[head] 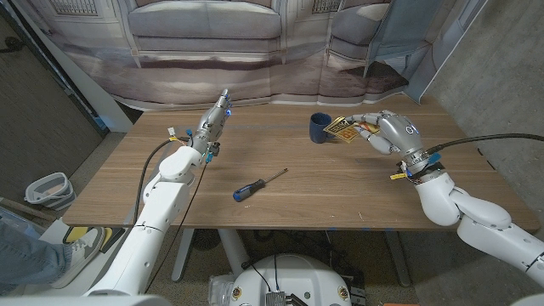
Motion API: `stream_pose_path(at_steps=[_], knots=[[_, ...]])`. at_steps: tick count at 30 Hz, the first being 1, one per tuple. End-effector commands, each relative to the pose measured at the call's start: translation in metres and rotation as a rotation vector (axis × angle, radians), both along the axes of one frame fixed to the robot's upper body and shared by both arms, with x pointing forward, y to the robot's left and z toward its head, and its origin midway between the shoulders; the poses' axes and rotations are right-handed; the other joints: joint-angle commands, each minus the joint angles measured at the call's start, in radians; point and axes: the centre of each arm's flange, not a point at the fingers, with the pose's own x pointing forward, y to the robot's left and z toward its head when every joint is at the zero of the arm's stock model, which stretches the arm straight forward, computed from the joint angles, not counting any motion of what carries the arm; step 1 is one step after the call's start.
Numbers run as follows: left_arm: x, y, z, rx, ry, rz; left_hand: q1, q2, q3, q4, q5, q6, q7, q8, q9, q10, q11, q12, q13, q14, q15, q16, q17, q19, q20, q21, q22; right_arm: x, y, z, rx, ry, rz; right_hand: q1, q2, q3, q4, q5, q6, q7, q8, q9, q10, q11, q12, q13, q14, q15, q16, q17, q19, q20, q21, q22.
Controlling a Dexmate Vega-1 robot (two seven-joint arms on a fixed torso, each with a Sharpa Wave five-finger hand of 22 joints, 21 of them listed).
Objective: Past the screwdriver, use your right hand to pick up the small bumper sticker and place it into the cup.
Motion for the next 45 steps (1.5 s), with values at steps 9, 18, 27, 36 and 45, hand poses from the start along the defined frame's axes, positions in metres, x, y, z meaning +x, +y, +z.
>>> stream_pose_path(at_steps=[9, 18, 27, 36, 45], knots=[[-0.005, 0.003, -0.005, -0.003, 0.006, 0.01, 0.011, -0.002, -0.007, 0.0, -0.002, -0.002, 0.0, -0.003, 0.004, -0.006, 0.0, 0.0, 0.006, -0.007, 0.002, 0.0, 0.002, -0.006, 0.005, 0.0, 0.004, 0.013, 0.016, 0.015, -0.027, -0.008, 0.047, -0.003, -0.001, 0.005, 0.002, -0.004, -0.003, -0.004, 0.0, 0.006, -0.002, 0.008, 0.0, 0.002, -0.005, -0.098, -0.004, 0.006, -0.004, -0.145, -0.004, 0.001], [-0.005, 0.003, -0.003, 0.001, 0.007, 0.011, 0.012, -0.002, -0.008, 0.0, -0.002, -0.005, -0.001, -0.004, 0.004, -0.008, 0.0, -0.001, 0.006, -0.008, 0.002, 0.0, 0.002, -0.006, 0.005, 0.001, 0.004, 0.019, 0.019, 0.02, -0.024, -0.021, 0.059, -0.005, 0.0, 0.006, 0.002, -0.004, -0.003, -0.004, 0.0, 0.006, -0.002, 0.012, 0.0, 0.001, -0.006, -0.098, -0.004, 0.007, -0.005, -0.144, -0.005, 0.001], [-0.006, 0.003, -0.002, 0.005, 0.006, 0.017, 0.013, -0.001, -0.009, 0.0, -0.002, -0.004, -0.001, -0.004, 0.004, -0.008, 0.001, 0.0, 0.006, -0.009, 0.002, 0.0, 0.002, -0.009, 0.005, 0.0, 0.004, 0.026, 0.021, 0.023, -0.02, -0.041, 0.076, -0.006, 0.002, 0.008, 0.002, -0.005, 0.0, -0.004, 0.002, 0.006, 0.003, 0.007, 0.002, 0.002, -0.007, -0.098, -0.004, 0.008, -0.006, -0.144, -0.005, 0.002], [-0.005, 0.004, -0.003, 0.004, 0.01, 0.017, 0.014, 0.0, -0.01, 0.0, -0.003, -0.005, 0.0, -0.004, 0.004, -0.01, 0.001, -0.001, 0.006, -0.01, 0.002, -0.001, 0.002, -0.009, 0.005, 0.0, 0.004, 0.033, 0.024, 0.031, -0.028, -0.052, 0.078, -0.006, 0.002, 0.011, 0.001, -0.006, 0.002, -0.003, 0.002, 0.007, -0.003, 0.006, 0.0, 0.001, -0.009, -0.098, -0.005, 0.009, -0.008, -0.145, -0.006, 0.001], [-0.004, 0.005, -0.002, 0.005, 0.014, 0.017, 0.015, 0.0, -0.011, 0.0, -0.003, -0.005, 0.0, -0.004, 0.004, -0.011, 0.001, -0.001, 0.006, -0.011, 0.004, -0.001, 0.002, -0.01, 0.006, 0.0, 0.004, 0.043, 0.031, 0.038, -0.035, -0.053, 0.09, -0.007, 0.001, 0.011, 0.0, -0.006, -0.001, -0.004, 0.001, 0.007, -0.005, 0.009, 0.0, 0.002, -0.015, -0.098, -0.008, 0.009, -0.011, -0.145, -0.008, 0.001]])
